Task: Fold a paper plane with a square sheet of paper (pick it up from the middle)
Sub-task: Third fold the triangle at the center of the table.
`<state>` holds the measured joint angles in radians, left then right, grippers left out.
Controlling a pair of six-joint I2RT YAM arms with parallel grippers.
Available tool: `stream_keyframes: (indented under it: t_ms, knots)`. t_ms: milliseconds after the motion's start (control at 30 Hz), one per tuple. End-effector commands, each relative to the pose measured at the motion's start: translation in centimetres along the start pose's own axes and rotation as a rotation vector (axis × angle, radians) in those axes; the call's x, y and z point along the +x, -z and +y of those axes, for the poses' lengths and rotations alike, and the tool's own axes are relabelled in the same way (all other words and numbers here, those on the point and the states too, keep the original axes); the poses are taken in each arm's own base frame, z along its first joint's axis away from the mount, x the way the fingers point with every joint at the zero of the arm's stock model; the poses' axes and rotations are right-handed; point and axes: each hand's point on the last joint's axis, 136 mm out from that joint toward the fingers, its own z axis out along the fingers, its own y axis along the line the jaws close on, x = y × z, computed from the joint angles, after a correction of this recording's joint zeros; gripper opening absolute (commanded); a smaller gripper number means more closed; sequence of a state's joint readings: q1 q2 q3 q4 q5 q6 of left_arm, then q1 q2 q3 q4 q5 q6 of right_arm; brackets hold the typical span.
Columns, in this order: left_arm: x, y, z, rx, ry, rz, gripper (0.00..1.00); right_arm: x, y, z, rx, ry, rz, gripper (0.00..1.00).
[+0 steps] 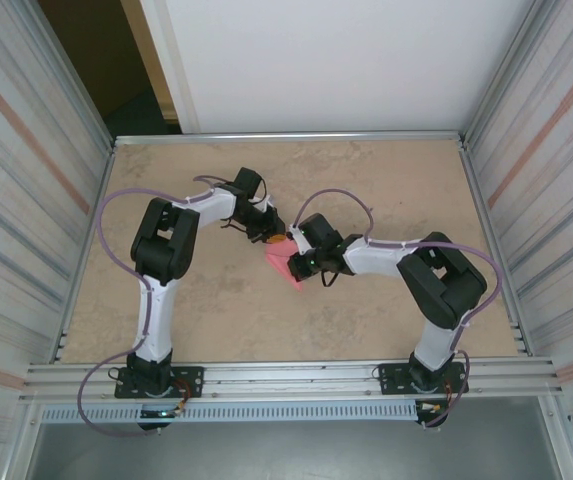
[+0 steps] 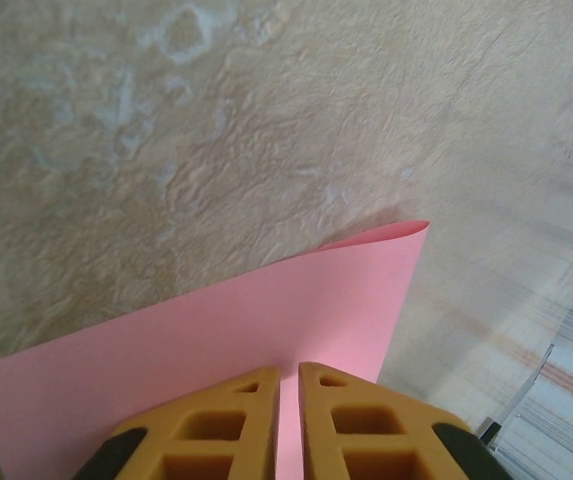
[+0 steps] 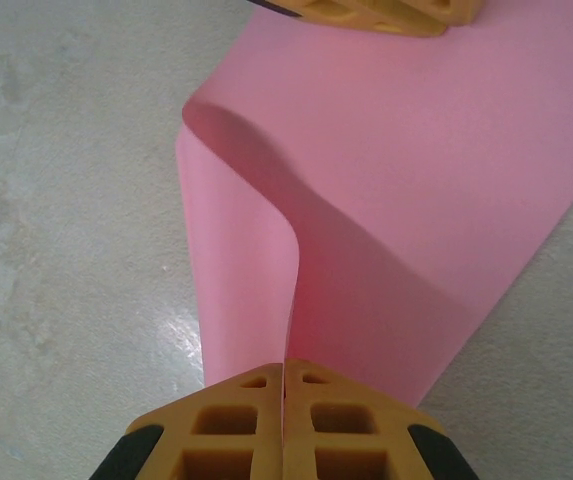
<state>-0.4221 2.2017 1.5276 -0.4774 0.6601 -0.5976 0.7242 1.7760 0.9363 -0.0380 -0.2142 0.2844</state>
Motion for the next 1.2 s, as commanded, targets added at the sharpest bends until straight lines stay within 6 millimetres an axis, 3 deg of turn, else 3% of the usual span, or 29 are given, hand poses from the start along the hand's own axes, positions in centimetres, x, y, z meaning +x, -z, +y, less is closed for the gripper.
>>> stream_keyframes:
  t_ms: [0, 633, 767, 900, 1033, 1167]
  knots:
    - [1.2, -1.4, 2.1, -0.066, 0.027, 0.054, 0.15, -0.5, -0.3, 0.2, -0.016, -0.020, 0.013, 0.01]
    - [1.1, -1.3, 1.7, -0.051, 0.028, 0.053, 0.14, -0.4, -0.9, 0.3, -0.031, -0.020, 0.032, 0.01]
    - [0.4, 0.0, 0.1, -0.013, 0.006, 0.021, 0.16, -0.3, -0.9, 0.1, -0.024, -0.023, 0.036, 0.01]
    - [-1.0, 2.8, -1.6, 0.034, -0.016, -0.058, 0.21, -0.2, -0.9, 0.2, -0.027, -0.024, 0.039, 0.01]
    - [-1.4, 3.8, -0.8, 0.029, -0.002, -0.086, 0.22, -0.2, -0.9, 0.2, -0.031, -0.023, 0.039, 0.01]
    - [-0.6, 2.7, 1.1, -0.008, 0.032, -0.052, 0.19, -0.4, -0.9, 0.3, -0.035, -0.023, 0.033, 0.01]
